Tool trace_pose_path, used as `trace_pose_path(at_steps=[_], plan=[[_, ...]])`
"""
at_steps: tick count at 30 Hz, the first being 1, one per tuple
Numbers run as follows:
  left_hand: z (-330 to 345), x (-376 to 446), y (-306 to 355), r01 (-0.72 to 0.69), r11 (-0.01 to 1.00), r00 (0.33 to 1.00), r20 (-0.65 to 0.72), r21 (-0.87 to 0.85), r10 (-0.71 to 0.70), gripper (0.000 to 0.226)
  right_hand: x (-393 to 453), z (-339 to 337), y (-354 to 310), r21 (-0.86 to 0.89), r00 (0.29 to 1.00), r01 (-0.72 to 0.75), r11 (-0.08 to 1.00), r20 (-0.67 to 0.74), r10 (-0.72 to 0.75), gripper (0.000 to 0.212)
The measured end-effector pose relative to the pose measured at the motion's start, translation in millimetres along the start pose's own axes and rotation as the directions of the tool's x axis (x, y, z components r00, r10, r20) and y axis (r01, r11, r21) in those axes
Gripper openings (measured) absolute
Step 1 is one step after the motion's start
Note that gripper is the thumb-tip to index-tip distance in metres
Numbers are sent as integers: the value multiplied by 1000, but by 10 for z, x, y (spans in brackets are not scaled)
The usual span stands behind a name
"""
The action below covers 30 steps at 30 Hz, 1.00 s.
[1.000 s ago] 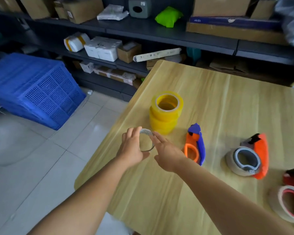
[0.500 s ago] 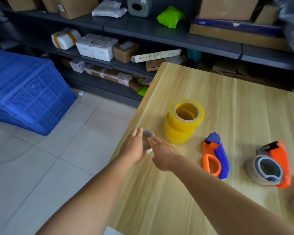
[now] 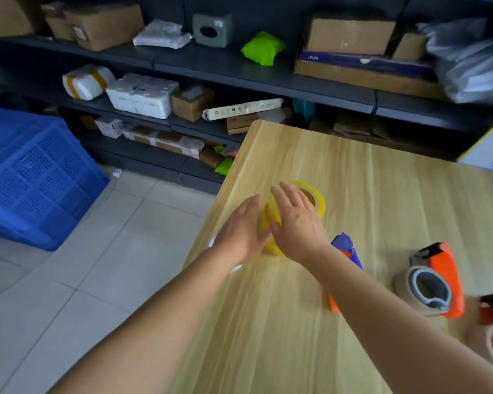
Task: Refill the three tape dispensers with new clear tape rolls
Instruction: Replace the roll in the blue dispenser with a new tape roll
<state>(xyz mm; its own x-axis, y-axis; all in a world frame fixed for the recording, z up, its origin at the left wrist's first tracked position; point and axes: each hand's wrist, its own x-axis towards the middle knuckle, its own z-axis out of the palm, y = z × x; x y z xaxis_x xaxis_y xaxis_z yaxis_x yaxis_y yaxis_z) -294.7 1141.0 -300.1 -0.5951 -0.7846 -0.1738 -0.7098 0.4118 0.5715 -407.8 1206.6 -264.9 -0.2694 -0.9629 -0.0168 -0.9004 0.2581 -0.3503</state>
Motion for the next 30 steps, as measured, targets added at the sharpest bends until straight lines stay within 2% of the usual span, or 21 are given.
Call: trace_pose_path(at_steps=[3, 7, 10, 17, 20, 23, 25, 30], plan=[[34, 94, 197, -36, 998, 999, 11, -44, 37, 77, 25, -75, 232, -15, 986, -168, 986, 15, 168, 75], [79, 195, 313, 63, 994, 996, 64, -94, -57, 74, 3, -65, 429, 111, 944, -321, 941, 124, 307, 86], [94, 236, 355, 116, 986, 992, 57, -123, -109, 77, 2, -52, 482, 235, 941, -333, 913, 149, 305, 90], [88, 260, 430, 193, 948, 981, 22, -252, -194, 84, 9, -120, 545, 343, 929, -371, 863, 141, 343, 95], [108, 202, 422, 148, 921, 981, -62, -361, -182, 78, -33, -119, 566, 377, 936, -351, 857, 114, 333, 100], [125, 147, 432, 89, 894, 964, -186, -439, -188, 58, -81, -143, 560, 409, 938, -344, 845, 105, 331, 106], [117, 120, 459, 68, 886, 948, -247, -459, -200, 45, -109, -171, 558, 430, 937, -343, 835, 92, 337, 100], [118, 30, 511, 44, 885, 935, -294, -464, -200, 35, -236, -175, 596, 503, 939, -282, 817, -29, 342, 58]])
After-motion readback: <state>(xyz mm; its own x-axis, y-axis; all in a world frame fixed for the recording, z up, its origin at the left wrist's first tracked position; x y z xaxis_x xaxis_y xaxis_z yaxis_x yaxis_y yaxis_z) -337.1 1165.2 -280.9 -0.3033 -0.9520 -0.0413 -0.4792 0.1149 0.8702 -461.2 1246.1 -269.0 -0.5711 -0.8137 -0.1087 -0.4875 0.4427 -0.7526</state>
